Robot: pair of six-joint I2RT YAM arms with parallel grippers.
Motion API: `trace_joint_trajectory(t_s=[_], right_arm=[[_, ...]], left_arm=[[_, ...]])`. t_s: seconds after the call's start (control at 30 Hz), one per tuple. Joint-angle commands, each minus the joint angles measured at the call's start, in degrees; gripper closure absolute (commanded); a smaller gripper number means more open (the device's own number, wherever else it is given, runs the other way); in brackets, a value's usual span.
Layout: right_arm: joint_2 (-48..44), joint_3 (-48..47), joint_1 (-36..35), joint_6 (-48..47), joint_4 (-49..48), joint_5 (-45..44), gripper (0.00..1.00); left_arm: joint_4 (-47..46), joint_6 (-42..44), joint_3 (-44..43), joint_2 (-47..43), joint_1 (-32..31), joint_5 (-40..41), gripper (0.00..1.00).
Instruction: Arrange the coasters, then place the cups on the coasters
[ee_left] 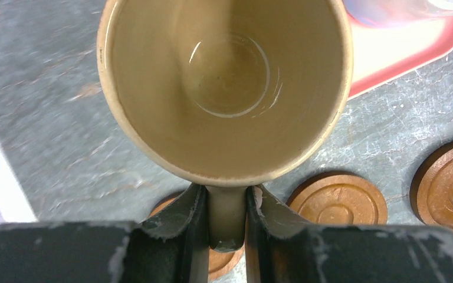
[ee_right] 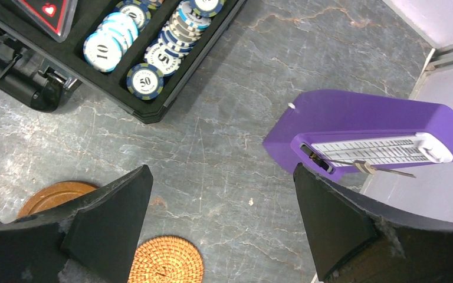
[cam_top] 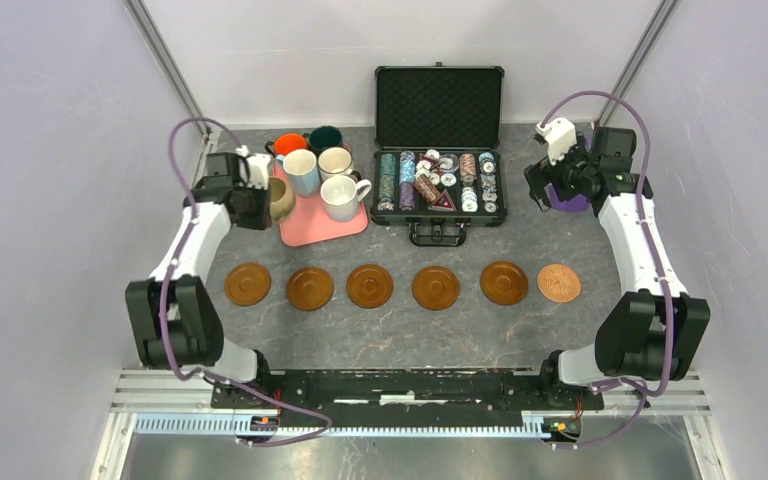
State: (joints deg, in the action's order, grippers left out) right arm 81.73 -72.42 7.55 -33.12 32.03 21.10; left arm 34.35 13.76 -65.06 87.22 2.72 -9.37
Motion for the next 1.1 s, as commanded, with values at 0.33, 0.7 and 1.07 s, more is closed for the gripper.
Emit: trace_joint_trajectory(t_s=[0.33,0.7,1.07], right_arm=[[0.5,4.0,0.1,6.8,-1.3,4.9,0.02],[-3.6,11.9,-0.1,7.5,-5.9,5.5,0.02],[-5.3,13.7,-0.1,7.0,-5.7,5.1,0.02]], left_arm=[[10.6,10.8,11.2,-25.5,20.8,-10.6,0.98],[11.4,18.3,21.2,-33.1,27.9,-14.3,0.98],[5.6,18.5,24.3,-30.7,28.5,-12.7,0.98]])
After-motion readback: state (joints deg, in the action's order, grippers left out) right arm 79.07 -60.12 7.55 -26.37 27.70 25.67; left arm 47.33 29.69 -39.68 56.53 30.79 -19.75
